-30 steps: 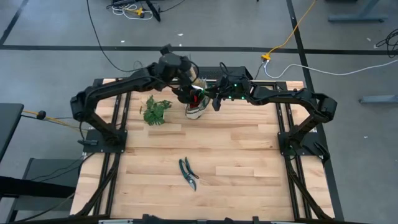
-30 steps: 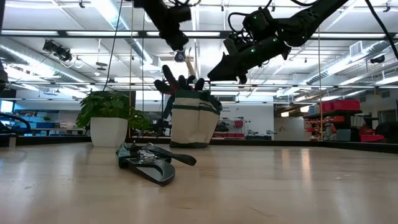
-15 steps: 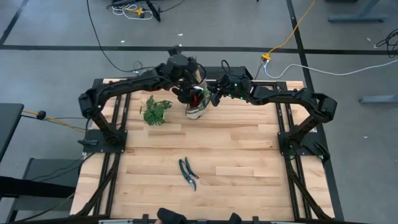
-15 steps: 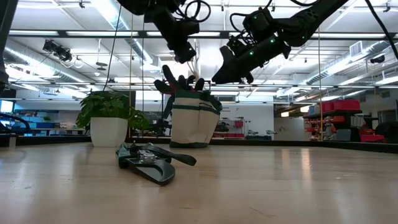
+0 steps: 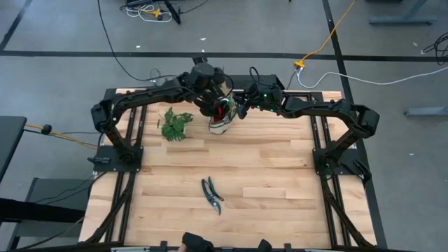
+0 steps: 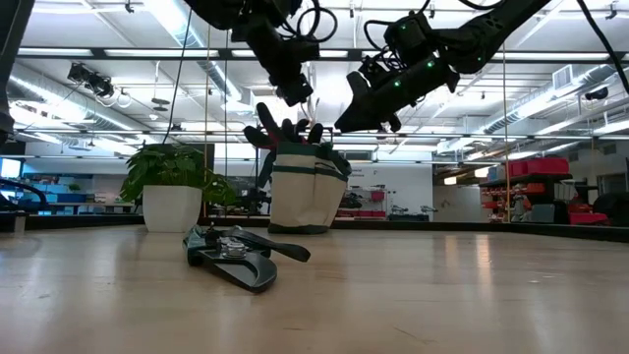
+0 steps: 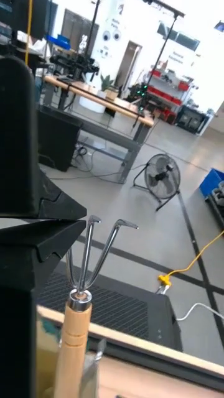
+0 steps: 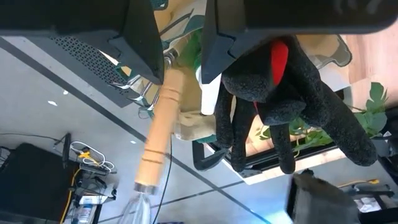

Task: Pick & Place Garden tools in Gardening bag
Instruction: Put the brown hand rake into the white gardening bag

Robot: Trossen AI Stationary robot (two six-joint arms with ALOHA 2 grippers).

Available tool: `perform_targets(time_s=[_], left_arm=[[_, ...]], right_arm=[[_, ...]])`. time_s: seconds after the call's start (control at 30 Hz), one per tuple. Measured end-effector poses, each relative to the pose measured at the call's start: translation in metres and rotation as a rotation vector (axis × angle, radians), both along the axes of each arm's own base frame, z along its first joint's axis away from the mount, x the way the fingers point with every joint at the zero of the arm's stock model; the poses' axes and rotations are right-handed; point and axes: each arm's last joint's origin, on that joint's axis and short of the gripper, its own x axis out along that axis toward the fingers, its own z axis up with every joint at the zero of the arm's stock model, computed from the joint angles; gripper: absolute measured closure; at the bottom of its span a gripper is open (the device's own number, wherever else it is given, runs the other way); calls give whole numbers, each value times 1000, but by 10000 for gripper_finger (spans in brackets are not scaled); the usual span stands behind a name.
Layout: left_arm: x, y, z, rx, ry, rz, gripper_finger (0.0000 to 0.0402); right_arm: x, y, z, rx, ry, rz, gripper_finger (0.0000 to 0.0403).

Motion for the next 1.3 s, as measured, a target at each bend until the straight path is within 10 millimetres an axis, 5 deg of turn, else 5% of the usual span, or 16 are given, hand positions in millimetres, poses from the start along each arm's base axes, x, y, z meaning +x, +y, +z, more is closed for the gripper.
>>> perform_targets(time_s=[0.47,1.3], left_arm=[[13,8,-32,-62,85,-24,399],[17,-2,-46,-213,112,-138,399]], right_arm=[[0,0,0,-3,5,-1,295],[0,0,-1,-4,12,-8,295]])
